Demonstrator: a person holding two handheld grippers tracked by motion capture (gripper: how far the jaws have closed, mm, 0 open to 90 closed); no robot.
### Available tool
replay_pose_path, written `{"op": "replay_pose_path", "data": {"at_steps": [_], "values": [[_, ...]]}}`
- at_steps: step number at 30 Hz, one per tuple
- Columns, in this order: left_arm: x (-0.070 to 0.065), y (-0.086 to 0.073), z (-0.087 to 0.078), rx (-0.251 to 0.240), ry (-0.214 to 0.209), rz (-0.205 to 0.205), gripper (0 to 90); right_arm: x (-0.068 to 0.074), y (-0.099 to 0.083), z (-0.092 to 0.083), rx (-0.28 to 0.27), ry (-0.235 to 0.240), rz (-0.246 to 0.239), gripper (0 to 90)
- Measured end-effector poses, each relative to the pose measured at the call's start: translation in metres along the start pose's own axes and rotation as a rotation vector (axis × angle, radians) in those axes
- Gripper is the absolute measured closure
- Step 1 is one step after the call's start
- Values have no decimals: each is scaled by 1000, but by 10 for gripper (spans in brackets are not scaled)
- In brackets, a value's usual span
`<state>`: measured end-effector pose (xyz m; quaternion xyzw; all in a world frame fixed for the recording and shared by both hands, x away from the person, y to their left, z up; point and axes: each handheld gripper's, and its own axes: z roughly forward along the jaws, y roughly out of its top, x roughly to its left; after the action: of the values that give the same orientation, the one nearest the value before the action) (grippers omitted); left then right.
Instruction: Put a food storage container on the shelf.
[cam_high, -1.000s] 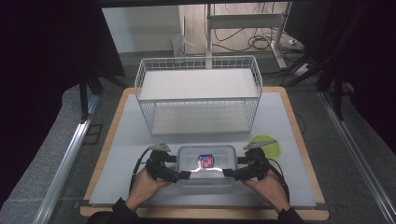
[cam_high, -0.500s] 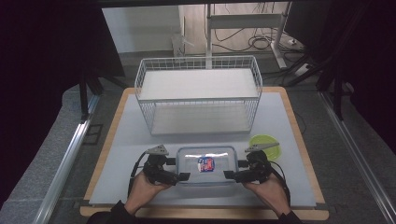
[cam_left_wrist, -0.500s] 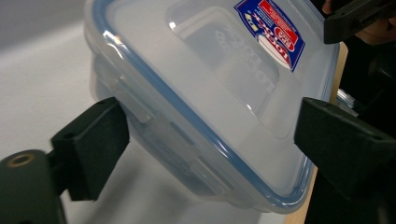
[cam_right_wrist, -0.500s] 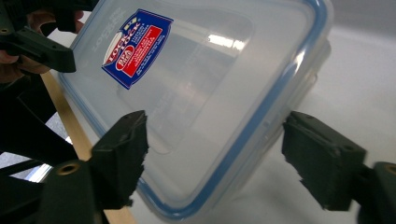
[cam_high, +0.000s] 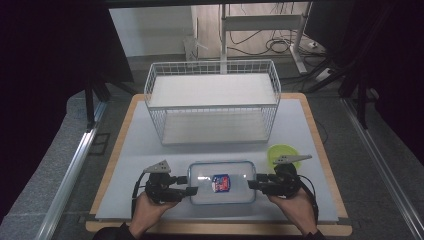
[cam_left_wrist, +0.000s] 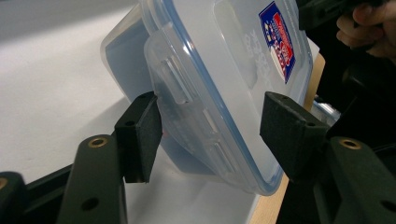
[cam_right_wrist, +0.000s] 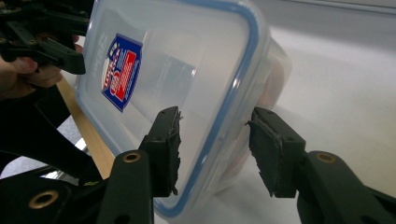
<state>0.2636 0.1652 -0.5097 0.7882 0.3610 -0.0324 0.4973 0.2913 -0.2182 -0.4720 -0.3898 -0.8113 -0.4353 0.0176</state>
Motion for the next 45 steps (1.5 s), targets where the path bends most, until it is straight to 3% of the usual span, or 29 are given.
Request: {"op": "replay_pose_path", "data": {"at_steps": [7, 12, 18, 20, 24, 28, 32, 45], "values": [[-1, -1, 0, -9, -7, 17, 422, -6, 0, 7, 10, 63, 16, 381], [2, -2, 0, -20, -16, -12, 423, -8, -4, 6, 11, 74, 49, 444], [3, -1, 0, -42, -23, -70, 450, -11, -9, 5, -29, 99, 142, 496], [3, 0, 1, -49, -21, -90, 459, -8, -11, 3, -36, 85, 159, 503], [3, 2, 0, -63, -19, -123, 479, -1, -12, 1, -45, 53, 154, 513], [2, 4, -2, -66, 8, -118, 485, 1, -11, 1, -61, 53, 150, 530], [3, 7, -2, -67, 6, -125, 486, 3, -7, -1, -74, 34, 134, 530], [-4, 43, -25, -106, 42, -61, 486, 10, 22, -14, -142, 45, 97, 529]]}}
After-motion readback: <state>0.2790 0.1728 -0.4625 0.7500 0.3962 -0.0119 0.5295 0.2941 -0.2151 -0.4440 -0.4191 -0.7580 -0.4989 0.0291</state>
